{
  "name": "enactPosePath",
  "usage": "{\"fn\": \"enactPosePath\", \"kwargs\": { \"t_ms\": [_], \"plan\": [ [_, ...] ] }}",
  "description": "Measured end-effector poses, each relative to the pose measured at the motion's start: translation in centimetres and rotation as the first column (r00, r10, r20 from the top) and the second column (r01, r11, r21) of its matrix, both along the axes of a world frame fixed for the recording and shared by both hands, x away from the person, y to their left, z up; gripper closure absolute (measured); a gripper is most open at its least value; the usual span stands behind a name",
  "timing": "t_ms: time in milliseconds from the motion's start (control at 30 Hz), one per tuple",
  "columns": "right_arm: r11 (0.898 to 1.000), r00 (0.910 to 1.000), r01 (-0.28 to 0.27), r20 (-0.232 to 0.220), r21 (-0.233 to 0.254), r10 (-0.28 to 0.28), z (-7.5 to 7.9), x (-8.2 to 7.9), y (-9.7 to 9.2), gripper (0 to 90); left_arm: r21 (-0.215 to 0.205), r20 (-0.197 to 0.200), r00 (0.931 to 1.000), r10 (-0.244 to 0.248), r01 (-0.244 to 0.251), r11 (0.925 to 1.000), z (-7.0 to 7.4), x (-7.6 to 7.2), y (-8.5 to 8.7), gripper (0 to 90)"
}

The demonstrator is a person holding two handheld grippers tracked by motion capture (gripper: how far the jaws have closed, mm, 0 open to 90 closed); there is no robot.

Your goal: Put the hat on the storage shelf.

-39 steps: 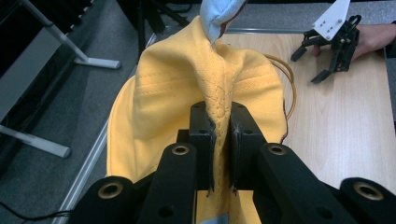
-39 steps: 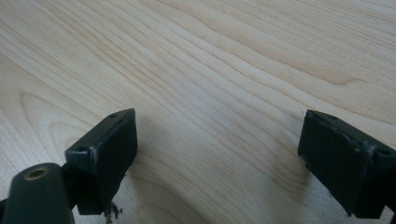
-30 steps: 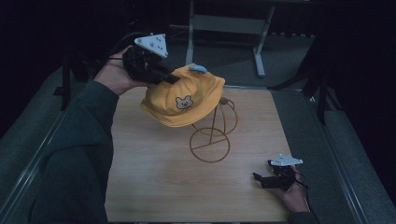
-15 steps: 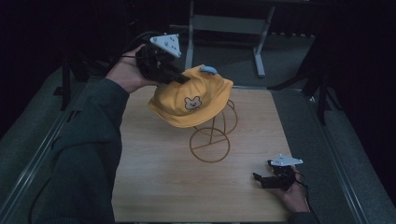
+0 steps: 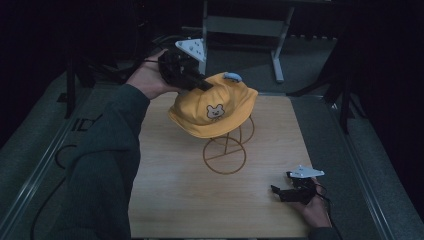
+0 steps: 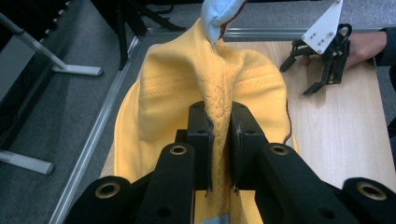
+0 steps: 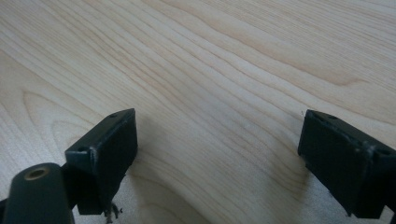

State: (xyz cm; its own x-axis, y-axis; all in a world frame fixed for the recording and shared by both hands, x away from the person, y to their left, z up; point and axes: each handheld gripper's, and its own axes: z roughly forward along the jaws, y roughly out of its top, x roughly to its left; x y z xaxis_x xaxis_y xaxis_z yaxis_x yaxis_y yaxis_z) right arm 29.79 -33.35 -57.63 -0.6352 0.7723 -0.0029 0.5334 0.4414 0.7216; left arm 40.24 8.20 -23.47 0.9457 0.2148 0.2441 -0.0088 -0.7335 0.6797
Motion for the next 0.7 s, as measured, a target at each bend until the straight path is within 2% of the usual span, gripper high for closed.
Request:
{"fn": "enactPosePath", "kwargs": {
  "t_ms": [433,700],
  "plan": [
    [1.000,1.0000,-0.001,0.000,0.000,0.001,0.0,0.0,0.0,11.8,0.011,-0.001,0.9999,-0.017,0.017,0.9998,-0.3,0.5,-2.6,80.0],
    [1.000,1.0000,-0.001,-0.003,0.002,0.001,0.0,-0.1,0.0,11.8,0.030,-0.029,0.9994,-0.022,0.023,0.9993,-1.0,1.3,-4.0,79.4]
  ]
}}
